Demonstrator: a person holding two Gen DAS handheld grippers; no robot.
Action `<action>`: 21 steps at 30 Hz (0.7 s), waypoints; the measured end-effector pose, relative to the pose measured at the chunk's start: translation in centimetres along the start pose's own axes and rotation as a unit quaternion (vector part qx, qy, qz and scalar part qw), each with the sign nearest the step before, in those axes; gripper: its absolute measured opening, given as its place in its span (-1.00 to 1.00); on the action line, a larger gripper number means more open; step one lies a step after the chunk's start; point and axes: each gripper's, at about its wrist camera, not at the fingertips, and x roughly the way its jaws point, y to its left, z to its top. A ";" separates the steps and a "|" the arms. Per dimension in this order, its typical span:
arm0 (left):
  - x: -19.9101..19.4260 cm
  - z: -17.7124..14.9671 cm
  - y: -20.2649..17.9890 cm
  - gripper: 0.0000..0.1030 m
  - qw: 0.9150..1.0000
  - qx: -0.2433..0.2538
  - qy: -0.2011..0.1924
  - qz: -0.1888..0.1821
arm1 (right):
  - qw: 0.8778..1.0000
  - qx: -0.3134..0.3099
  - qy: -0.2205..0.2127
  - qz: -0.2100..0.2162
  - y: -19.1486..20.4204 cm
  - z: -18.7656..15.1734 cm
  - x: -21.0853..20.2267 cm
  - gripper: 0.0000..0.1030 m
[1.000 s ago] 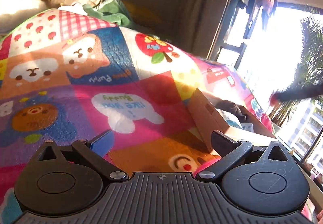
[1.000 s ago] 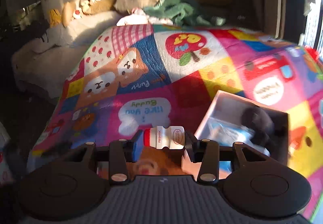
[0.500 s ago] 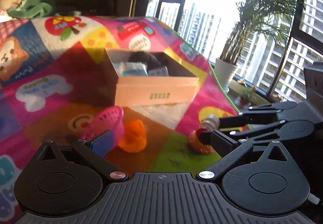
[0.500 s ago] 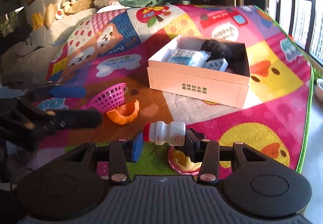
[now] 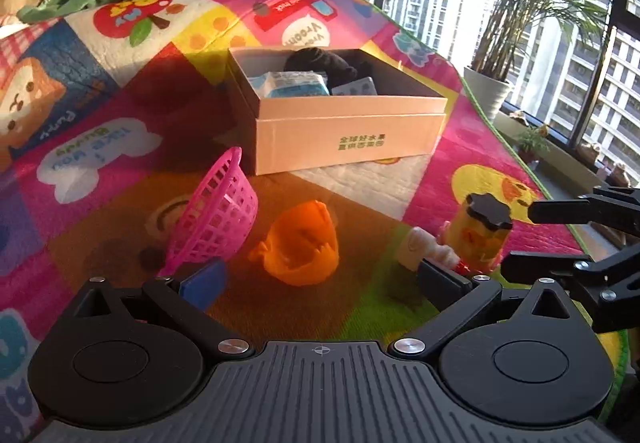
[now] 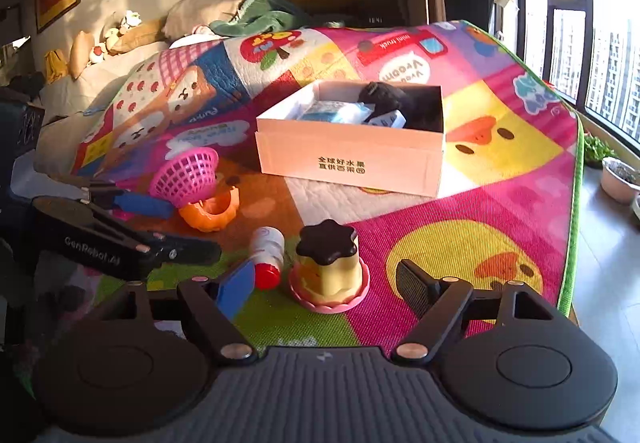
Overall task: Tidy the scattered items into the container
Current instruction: 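Grasp the yellow jar with the right tool while the left tool grasps the orange cup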
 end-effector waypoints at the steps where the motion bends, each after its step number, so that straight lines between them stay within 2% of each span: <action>1: 0.3 0.2 0.1 1.00 1.000 0.002 -0.002 0.008 | 1.000 -0.005 0.002 -0.002 0.1 -0.1 0.3 0.52; 7: 0.7 1.1 -0.3 1.00 1.000 0.009 0.004 0.016 | 0.999 -0.020 0.041 -0.007 0.2 -0.3 3.4 0.52; 10: 0.4 1.4 -0.7 1.00 1.000 0.018 -0.001 0.011 | 0.999 -0.030 0.042 -0.008 0.3 -0.3 4.3 0.49; 13: 0.1 1.8 -1.1 1.00 1.000 0.013 -0.008 -0.009 | 0.999 -0.037 0.037 0.003 0.4 -0.1 4.6 0.24; 14: -0.1 1.8 -1.3 1.00 1.000 0.014 -0.013 -0.019 | 0.999 -0.041 0.035 0.004 0.5 0.0 4.6 0.08; 17: -0.4 1.6 -2.0 1.00 0.998 0.029 -0.030 -0.039 | 0.998 -0.052 0.029 0.000 0.8 -0.1 4.5 0.08; 21: 0.0 0.8 -2.1 1.00 0.997 0.051 -0.016 -0.052 | 0.999 -0.045 0.025 -0.010 0.4 -0.5 4.0 0.08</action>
